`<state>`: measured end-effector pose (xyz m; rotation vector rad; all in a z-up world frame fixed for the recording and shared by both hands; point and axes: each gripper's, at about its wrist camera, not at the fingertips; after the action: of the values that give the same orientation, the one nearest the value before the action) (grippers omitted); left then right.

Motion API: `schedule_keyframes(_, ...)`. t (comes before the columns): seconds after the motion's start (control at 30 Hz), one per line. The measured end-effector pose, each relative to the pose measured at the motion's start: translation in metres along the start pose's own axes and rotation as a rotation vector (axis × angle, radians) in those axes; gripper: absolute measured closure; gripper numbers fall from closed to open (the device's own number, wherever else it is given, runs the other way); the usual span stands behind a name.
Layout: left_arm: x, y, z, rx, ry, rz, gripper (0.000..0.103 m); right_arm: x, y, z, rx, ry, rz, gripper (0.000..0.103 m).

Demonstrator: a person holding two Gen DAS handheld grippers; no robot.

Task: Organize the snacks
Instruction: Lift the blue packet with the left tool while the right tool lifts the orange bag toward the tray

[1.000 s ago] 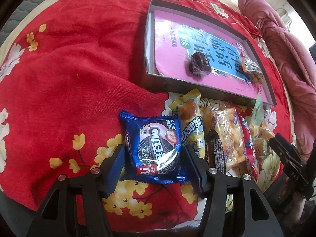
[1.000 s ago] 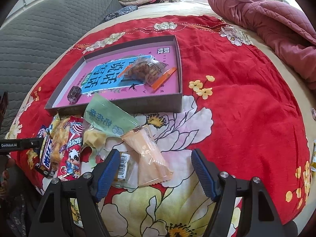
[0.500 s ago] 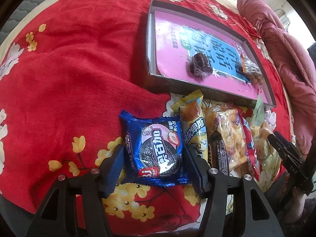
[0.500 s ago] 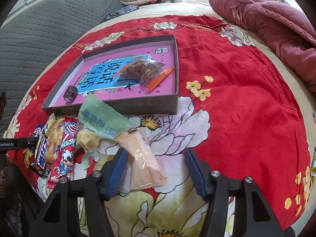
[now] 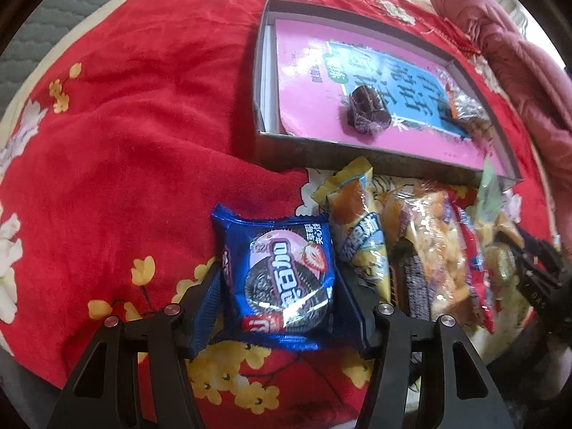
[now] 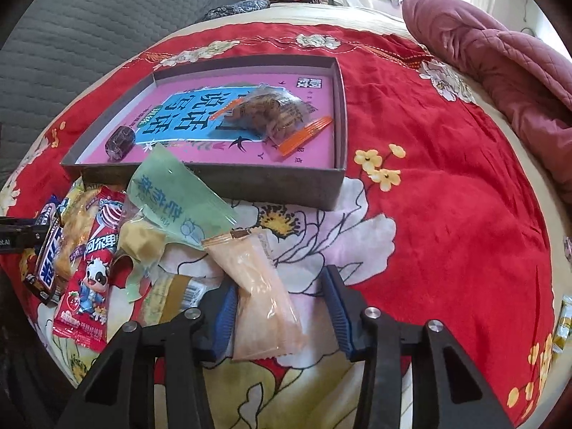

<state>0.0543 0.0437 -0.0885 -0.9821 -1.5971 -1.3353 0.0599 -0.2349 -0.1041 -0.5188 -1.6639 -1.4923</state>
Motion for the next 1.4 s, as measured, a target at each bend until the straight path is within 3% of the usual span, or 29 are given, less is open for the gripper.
schedule_keyframes(0.13,-0.001,0.002,-0.003,-0.010,0.017,-0.012,0.043,-0.002,0.001,-0.002,-0.012,0.005,-0.012,0.062)
schedule_keyframes(0.33,0.000,0.002,0.002,0.012,-0.015,-0.021,0.045,0.000,0.003,-0.009,-0.054,0.035,-0.028,0.074)
schedule_keyframes(0.77,0.017,-0.004,0.026,0.079,-0.075,-0.047,0.046,0.010,0.004,-0.020,-0.114,0.064,-0.067,0.075)
schedule_keyframes(1.4,0.055,0.005,0.029,0.103,-0.058,-0.125,0.046,0.028,0.011,-0.021,-0.144,0.138,-0.155,0.075)
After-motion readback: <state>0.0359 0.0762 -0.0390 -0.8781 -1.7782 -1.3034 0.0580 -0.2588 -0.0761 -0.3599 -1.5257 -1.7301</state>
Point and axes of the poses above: each gripper's, at about its wrist camera, not at the fingertips, and x roughly against the way its jaws point, z to its left, y to its top, and after that the axes turned 5 degrees about -z, right-handed
